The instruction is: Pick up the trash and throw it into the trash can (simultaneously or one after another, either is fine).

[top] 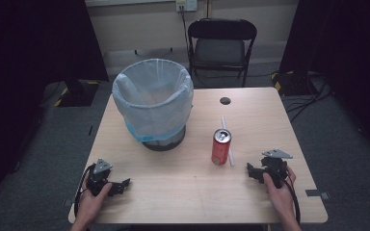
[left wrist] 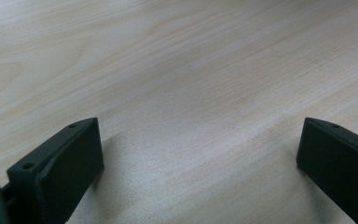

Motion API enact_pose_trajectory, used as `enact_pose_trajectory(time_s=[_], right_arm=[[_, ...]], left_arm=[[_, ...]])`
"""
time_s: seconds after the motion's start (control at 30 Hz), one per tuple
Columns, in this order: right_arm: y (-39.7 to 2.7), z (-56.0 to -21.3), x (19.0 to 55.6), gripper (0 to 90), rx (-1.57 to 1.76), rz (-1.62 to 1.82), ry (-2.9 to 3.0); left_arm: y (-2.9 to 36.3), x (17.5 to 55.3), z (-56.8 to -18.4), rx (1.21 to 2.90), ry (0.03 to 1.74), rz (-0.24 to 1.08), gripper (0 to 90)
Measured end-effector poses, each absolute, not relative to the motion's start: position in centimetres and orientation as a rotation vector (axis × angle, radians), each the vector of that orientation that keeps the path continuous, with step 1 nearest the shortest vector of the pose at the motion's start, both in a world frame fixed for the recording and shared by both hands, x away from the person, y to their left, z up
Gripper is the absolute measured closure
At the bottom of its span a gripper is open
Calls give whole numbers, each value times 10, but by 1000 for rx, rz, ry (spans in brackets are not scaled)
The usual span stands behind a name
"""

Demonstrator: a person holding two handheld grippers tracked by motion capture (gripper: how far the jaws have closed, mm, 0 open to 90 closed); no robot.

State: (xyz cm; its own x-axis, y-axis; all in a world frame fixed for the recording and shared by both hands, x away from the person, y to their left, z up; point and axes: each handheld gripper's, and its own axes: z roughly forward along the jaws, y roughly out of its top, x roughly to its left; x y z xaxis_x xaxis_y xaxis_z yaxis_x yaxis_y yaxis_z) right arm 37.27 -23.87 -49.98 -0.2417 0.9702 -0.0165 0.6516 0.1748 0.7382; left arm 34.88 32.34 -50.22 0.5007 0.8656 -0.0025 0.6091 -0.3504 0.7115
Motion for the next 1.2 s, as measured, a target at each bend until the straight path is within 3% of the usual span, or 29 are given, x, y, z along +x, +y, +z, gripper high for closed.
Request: enact_pose_trajectory(time_s=[0.47,0.77,1.2], right_arm=[[-239,-500,373,127,1526,848,1964],[-239,-494,370,166,1536,901,1979],[-213,-476,370,190,1381,1020,2076]], left_arm=[[323,349,-502,2085,1204,500,0],[323,349,-502,2085,1204,500,0],[323,349,-502,2085,1205,501,0]])
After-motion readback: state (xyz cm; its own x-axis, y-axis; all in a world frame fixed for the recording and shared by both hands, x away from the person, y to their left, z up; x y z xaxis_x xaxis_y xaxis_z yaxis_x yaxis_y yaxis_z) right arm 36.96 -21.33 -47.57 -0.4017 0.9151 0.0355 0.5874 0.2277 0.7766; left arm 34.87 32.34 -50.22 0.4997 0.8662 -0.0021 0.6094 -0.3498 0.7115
